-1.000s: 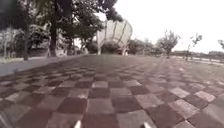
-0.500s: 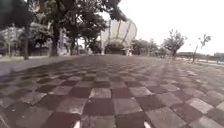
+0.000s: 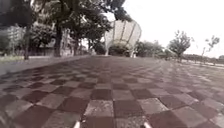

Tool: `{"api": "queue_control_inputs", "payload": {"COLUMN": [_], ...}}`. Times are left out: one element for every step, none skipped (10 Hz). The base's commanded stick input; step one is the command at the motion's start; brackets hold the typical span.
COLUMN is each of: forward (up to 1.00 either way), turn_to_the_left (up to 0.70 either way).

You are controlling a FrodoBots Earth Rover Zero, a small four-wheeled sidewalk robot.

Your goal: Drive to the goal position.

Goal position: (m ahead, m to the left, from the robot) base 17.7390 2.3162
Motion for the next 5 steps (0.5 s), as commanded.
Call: {"api": "queue_control_inputs", "payload": {"forward": [0.85,0.85,0.85,0.85,0.85], "turn_to_the_left": [-0.05,-0.23,-0.23,-0.23,-0.23]}}
